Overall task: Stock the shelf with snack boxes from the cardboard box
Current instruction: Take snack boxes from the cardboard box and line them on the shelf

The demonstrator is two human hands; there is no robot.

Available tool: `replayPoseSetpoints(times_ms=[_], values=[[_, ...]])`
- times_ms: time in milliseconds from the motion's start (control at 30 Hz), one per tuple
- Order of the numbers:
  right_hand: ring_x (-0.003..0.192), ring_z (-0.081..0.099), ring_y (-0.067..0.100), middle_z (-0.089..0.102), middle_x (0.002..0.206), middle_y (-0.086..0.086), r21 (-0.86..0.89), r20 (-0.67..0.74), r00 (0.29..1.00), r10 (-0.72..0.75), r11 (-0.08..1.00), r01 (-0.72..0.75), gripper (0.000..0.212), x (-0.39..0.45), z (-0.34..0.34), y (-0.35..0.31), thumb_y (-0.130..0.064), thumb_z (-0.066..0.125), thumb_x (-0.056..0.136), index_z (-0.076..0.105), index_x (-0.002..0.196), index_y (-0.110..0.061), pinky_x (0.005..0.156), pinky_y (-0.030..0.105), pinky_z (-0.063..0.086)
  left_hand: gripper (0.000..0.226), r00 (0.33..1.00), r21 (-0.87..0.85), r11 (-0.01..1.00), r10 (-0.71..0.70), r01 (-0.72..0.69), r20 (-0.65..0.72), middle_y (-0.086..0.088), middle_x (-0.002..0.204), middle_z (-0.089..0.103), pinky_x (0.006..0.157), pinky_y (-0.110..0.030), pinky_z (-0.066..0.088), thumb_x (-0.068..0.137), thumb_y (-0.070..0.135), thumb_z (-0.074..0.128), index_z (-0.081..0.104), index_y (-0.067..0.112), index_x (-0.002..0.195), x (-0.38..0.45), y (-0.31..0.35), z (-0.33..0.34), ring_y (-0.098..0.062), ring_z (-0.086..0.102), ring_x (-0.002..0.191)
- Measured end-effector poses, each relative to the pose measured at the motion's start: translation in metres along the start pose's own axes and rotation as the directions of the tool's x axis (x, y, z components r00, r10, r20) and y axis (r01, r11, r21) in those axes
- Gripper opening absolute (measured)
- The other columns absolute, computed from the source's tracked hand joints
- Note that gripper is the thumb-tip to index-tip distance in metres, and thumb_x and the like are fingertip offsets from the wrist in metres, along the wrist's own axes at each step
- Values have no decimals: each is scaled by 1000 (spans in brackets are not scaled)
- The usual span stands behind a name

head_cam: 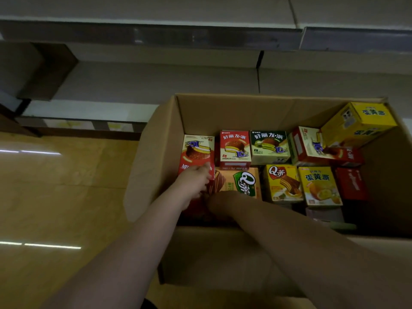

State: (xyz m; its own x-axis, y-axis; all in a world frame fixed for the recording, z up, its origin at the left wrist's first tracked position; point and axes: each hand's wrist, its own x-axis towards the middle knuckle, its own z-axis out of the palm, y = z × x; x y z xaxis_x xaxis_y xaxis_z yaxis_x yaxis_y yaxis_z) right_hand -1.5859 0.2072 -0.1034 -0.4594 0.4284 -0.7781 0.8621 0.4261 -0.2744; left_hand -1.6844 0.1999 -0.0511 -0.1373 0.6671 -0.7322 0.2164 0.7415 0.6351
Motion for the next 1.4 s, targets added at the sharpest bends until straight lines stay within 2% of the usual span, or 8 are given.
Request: replayPoseSetpoints(times_ms=[400,533,733,867,967,1167,1300,1400], values=[[108,58,20,58,126,4,343,-146,989,29,939,23,44,-60,-57,73,-14,60,91,47,133,-18,87,31,50,11,946,-108,967,197,-231,-259,-2,92,66,80,-38,54,96,28,51,59,26,89,2,8,-8,-19,64,85],[108,62,23,64,121,5,900,-238,958,161,406,155,44,-98,-57,109,-6,63,89,49,128,-20,93,44,51,23,956,-128,969,178,-212,-233,-2,108,64,92,-41,51,92,35,59,59,21,110,4,17,6,-20,61,98],[104,63,28,67,112,11,931,-297,924,241,-142,336,37,-102,-29,113,-1,60,87,53,121,-16,83,44,53,60,980,-321,943,-28,91,195,-6,110,68,83,-43,51,85,58,58,50,19,130,2,25,38,-26,63,102],[102,62,12,66,109,-3,764,-602,766,226,443,469,41,-112,-34,114,4,63,85,55,112,-24,80,20,53,87,941,-435,869,-93,237,326,-22,138,49,89,-51,46,83,76,42,38,12,143,6,27,27,-42,48,125],[123,47,12,58,119,-15,180,-853,521,-41,913,366,53,-112,-34,123,6,62,78,56,111,-36,112,40,33,84,902,-565,756,-78,332,425,-26,125,61,83,-50,52,85,77,33,52,10,133,4,30,12,-41,61,111],[134,41,26,57,135,-8,-286,-856,396,-331,943,170,42,-105,-24,134,-26,64,78,50,117,-33,108,63,27,58,958,-459,883,38,102,285,-15,101,74,67,-39,60,72,27,73,57,5,123,-3,36,15,-28,72,91],[143,15,18,32,151,-13,126,-833,550,62,989,80,70,-105,-21,143,-1,62,78,43,133,-39,114,53,16,47,970,-410,912,130,-35,206,-10,101,74,76,-41,58,73,21,74,60,15,117,0,39,16,-25,68,98],[130,38,16,43,140,-5,476,-793,530,301,849,229,60,-112,-26,151,6,51,84,45,135,-25,106,36,36,62,964,-318,941,182,-114,195,-8,106,73,80,-43,56,63,25,77,60,19,122,3,40,12,-24,68,98]])
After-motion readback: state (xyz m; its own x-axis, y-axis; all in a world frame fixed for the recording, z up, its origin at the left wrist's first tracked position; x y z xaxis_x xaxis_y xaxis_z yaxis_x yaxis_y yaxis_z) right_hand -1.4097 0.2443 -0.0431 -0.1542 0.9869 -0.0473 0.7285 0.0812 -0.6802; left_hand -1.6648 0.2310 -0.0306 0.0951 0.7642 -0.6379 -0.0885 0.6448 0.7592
